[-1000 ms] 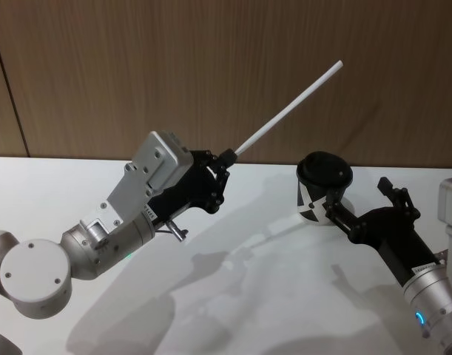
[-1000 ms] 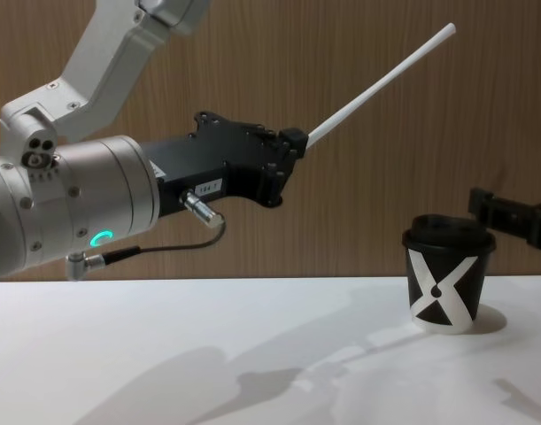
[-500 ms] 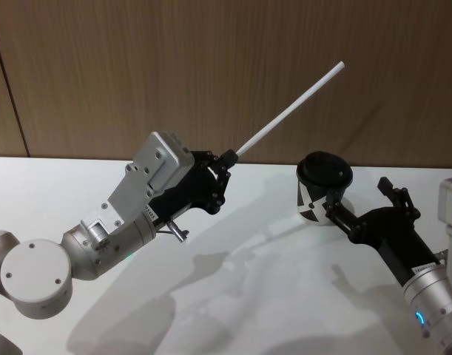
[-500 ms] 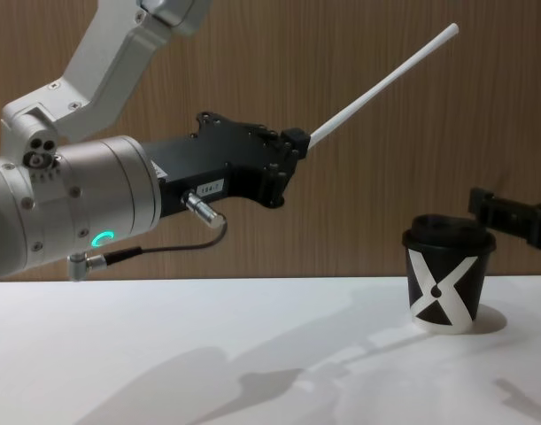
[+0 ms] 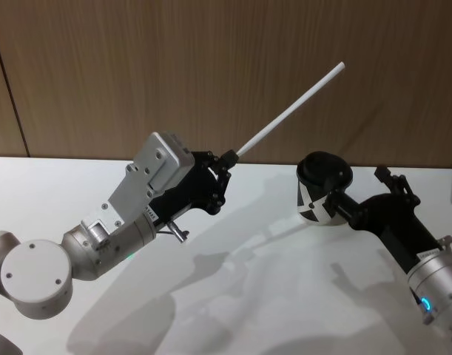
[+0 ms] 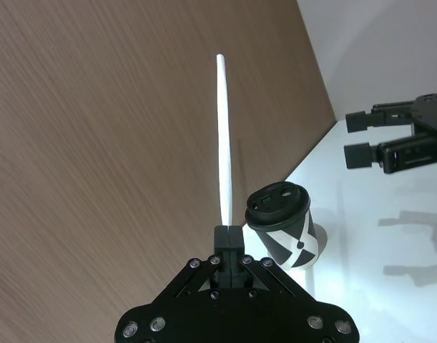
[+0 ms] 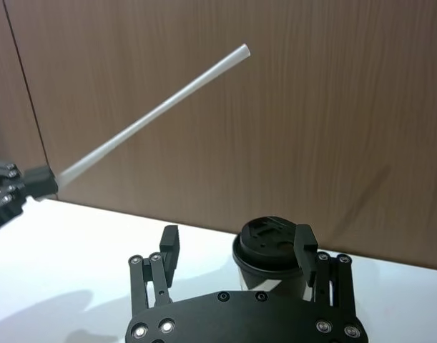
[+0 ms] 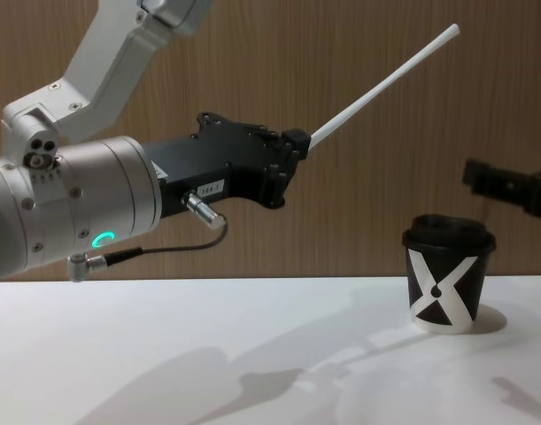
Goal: Pick up the straw with one hand, pass it to the other hand, and insert it into the cup.
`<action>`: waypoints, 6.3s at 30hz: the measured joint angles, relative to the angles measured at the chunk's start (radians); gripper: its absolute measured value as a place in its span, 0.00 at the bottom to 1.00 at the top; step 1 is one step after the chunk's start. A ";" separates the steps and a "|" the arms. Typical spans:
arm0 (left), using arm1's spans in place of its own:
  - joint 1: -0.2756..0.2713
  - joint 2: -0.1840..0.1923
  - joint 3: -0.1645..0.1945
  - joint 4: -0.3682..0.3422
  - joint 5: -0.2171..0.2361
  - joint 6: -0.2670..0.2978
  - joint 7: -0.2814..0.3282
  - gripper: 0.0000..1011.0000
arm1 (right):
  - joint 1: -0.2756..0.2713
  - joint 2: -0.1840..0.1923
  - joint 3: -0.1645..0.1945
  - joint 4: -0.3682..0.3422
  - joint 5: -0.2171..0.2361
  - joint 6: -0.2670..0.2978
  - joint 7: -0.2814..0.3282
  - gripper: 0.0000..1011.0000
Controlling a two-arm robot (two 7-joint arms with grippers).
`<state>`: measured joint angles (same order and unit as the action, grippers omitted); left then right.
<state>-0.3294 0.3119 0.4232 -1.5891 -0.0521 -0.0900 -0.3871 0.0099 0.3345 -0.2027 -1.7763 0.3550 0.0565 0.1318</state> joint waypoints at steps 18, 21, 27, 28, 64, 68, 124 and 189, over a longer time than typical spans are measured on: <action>0.000 0.000 0.000 0.000 0.000 0.000 0.000 0.00 | 0.043 -0.004 0.054 -0.039 0.222 0.168 0.100 0.99; 0.000 0.000 0.000 0.000 0.000 0.000 0.000 0.00 | 0.051 -0.001 0.061 -0.042 0.258 0.201 0.115 0.99; 0.000 0.000 0.000 0.000 0.000 0.000 0.000 0.00 | 0.066 -0.001 0.075 -0.045 0.334 0.268 0.136 0.99; 0.000 0.000 0.000 0.000 0.000 0.000 0.000 0.00 | 0.067 -0.001 0.076 -0.045 0.342 0.276 0.138 0.99; 0.000 0.000 0.000 0.000 0.000 0.000 0.000 0.00 | 0.206 -0.101 0.092 0.011 0.603 0.499 0.064 0.99; 0.000 0.000 0.000 0.000 0.000 0.000 0.000 0.00 | 0.221 -0.112 0.087 0.018 0.619 0.509 0.052 0.99; 0.000 0.000 0.000 0.000 0.000 0.000 0.000 0.00 | 0.376 -0.204 0.023 0.199 0.669 0.487 -0.059 0.98; 0.000 0.000 0.000 0.000 0.000 0.000 0.000 0.04 | 0.387 -0.207 0.020 0.219 0.669 0.477 -0.066 0.00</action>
<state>-0.3293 0.3119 0.4232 -1.5891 -0.0520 -0.0900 -0.3871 0.3964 0.1279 -0.1826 -1.5574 1.0237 0.5335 0.0655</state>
